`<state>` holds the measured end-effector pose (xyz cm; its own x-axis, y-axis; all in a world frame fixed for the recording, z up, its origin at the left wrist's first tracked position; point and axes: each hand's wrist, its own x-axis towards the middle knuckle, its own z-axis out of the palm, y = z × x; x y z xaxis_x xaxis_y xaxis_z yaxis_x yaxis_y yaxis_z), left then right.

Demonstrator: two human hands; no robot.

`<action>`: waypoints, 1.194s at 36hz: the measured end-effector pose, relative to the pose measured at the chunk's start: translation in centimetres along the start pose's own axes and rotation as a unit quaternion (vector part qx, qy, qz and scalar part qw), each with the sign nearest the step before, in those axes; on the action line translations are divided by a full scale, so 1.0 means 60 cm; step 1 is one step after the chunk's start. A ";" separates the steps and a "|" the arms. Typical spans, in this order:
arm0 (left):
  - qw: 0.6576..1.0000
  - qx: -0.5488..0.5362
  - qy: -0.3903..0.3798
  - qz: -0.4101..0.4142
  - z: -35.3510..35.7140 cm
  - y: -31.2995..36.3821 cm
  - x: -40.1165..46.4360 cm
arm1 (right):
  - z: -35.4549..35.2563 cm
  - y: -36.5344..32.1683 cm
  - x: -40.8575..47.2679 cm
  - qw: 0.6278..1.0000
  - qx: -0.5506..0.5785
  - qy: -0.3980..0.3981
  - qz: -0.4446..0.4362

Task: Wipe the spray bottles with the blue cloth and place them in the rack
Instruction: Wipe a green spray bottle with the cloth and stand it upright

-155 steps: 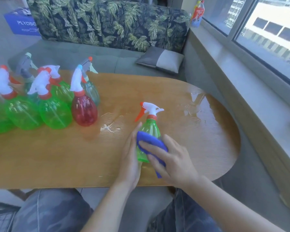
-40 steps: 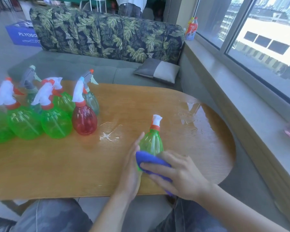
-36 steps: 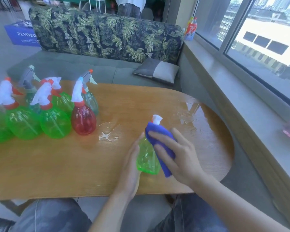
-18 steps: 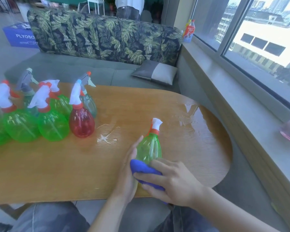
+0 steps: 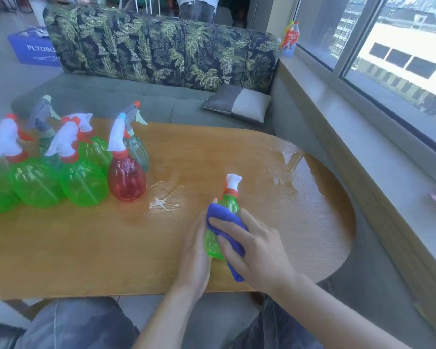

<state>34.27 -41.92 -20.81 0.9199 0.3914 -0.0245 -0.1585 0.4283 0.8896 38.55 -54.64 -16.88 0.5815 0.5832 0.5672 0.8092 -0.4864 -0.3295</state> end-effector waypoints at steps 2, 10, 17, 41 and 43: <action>1.000 0.008 0.007 -0.006 0.000 0.002 0.000 | -0.002 -0.002 -0.006 0.999 -0.007 -0.009 -0.035; 0.999 0.000 0.010 -0.033 -0.008 0.006 -0.006 | -0.016 -0.010 -0.033 0.989 0.004 -0.058 -0.134; 1.000 -0.012 -0.011 -0.010 -0.009 0.009 -0.016 | -0.029 0.015 -0.042 0.984 0.140 0.055 0.094; 0.999 0.021 -0.044 0.004 -0.009 -0.010 0.002 | -0.024 0.013 -0.008 0.920 0.275 0.105 0.258; 0.999 0.016 -0.042 0.004 -0.007 -0.007 0.000 | -0.023 0.014 0.008 0.935 0.243 0.091 0.242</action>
<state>34.18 -41.76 -21.41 0.9456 0.3246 0.0203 -0.1561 0.3984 0.9038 39.40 -55.68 -15.88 0.9011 0.2300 0.3675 0.4234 -0.2853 -0.8598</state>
